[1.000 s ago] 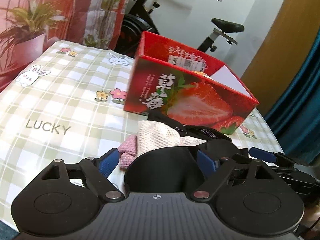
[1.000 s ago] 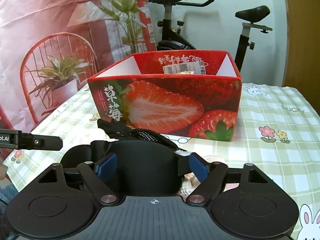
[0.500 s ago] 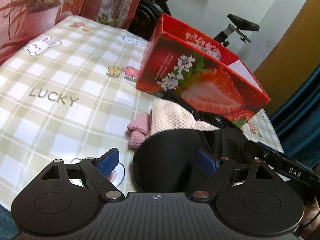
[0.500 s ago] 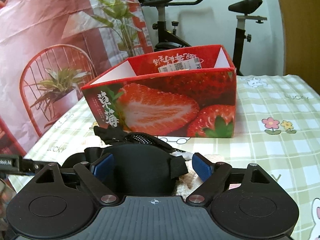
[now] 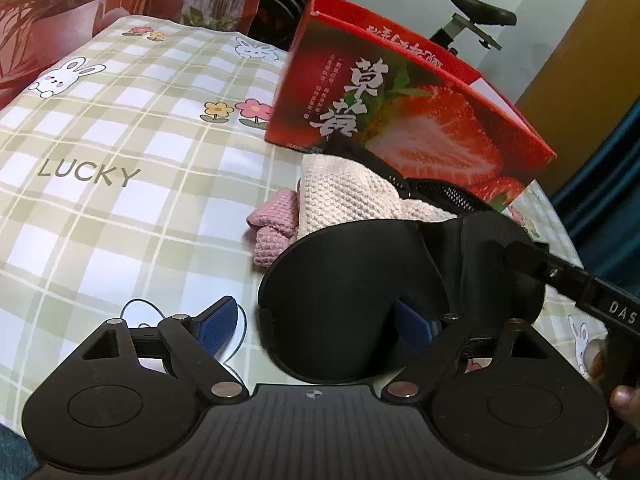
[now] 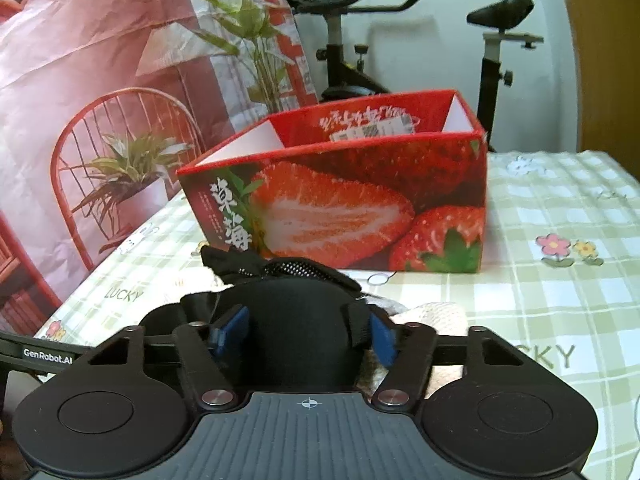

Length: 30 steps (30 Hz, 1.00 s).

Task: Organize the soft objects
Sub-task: 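Close the right tool on the black eye mask while the left tool grips its other side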

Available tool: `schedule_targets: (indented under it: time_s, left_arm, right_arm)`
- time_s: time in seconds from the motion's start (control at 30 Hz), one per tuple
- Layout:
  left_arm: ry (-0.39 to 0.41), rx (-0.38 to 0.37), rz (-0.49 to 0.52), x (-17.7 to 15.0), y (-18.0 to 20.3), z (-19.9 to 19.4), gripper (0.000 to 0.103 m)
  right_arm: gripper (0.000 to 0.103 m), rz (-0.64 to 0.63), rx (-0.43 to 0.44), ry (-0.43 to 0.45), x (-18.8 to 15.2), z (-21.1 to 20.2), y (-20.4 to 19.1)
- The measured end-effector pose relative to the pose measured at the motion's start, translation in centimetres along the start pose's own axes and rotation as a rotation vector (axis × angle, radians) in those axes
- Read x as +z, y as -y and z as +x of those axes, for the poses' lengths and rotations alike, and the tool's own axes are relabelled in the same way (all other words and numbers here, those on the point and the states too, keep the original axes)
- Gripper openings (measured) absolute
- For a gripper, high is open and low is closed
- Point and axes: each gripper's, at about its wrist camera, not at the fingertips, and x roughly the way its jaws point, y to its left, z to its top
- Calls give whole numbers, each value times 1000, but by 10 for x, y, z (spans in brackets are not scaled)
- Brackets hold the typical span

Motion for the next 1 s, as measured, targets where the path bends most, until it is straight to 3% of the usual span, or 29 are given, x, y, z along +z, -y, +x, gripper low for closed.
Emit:
schedule_targets:
  time_s: [0.13, 0.3, 0.4, 1.0]
  left_arm:
    - [4, -4, -20, 0, -3, 4, 94]
    - [7, 8, 7, -2, 2, 7, 98]
    - [6, 0, 6, -1, 3, 9, 103]
    - [14, 15, 28, -5, 6, 9, 103]
  right_arm:
    - [32, -37, -38, 40, 2, -8, -1]
    - [21, -95, -61, 63, 1, -12, -5]
    - [19, -112, -63, 60, -1, -11, -7]
    - [20, -106, -71, 23, -3, -7, -6]
